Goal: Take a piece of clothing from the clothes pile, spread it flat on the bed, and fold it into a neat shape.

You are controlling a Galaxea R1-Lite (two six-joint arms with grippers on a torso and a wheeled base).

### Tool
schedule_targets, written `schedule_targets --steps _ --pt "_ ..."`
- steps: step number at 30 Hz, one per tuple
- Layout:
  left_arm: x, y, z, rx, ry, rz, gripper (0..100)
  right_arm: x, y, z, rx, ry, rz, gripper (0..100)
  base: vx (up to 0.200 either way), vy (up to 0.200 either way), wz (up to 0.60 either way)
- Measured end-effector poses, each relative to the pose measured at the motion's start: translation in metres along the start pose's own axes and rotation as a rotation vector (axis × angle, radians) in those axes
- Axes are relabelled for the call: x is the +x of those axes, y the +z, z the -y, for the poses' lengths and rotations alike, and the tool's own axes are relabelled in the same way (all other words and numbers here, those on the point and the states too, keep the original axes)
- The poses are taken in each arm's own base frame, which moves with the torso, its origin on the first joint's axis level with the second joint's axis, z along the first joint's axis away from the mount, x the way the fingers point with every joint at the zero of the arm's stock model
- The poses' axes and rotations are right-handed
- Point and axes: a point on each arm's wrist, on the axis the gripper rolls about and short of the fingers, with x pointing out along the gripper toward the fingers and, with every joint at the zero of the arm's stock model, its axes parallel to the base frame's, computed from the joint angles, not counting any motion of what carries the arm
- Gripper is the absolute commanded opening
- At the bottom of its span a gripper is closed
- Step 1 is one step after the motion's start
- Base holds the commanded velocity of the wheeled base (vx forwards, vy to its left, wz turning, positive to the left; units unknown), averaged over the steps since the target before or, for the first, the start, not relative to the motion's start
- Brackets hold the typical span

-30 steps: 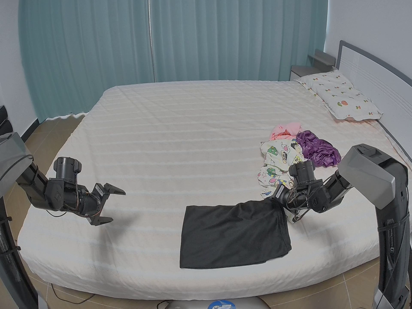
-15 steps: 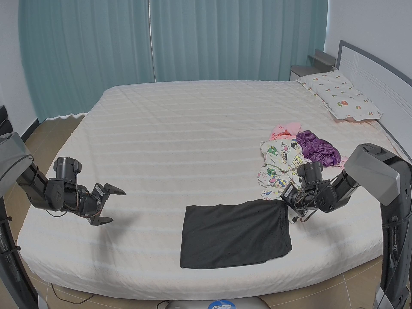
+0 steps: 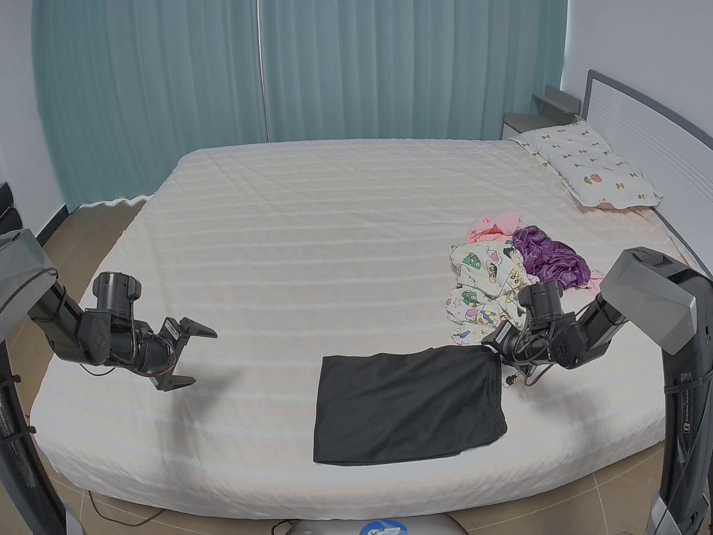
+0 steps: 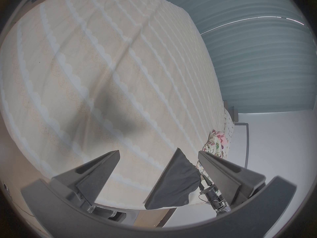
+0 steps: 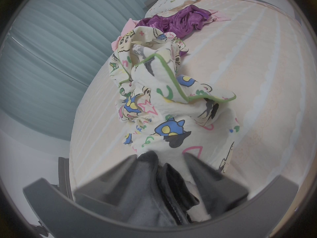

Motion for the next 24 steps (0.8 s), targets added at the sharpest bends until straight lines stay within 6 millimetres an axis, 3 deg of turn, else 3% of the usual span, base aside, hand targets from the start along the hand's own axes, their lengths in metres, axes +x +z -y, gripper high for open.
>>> schedule_targets --steps 2,8,15,22,23,24 --pt "0.000 0.000 0.000 0.001 0.001 0.000 100 -0.007 0.000 -0.001 -0.033 0.012 -0.007 100 0.000 0.000 0.00" --pt "0.000 0.000 0.000 0.001 0.001 -0.001 100 -0.032 -0.024 0.018 -0.155 -0.007 -0.080 100 -0.200 0.000 0.00" --pt "0.000 -0.001 0.000 0.002 0.002 -0.001 100 -0.058 -0.056 0.034 -0.246 0.097 -0.088 100 0.000 0.000 0.00" --pt "0.000 -0.001 0.000 0.002 0.002 -0.001 100 -0.060 -0.080 0.039 -0.289 0.119 -0.151 100 0.000 0.000 0.00" --pt "0.001 -0.001 0.000 0.002 0.002 -0.001 100 -0.059 -0.080 0.038 -0.290 0.121 -0.152 0 0.000 0.000 0.00" --pt "0.001 -0.001 0.000 0.003 0.003 -0.001 100 -0.057 -0.081 0.038 -0.292 0.121 -0.152 0 0.000 0.000 0.00"
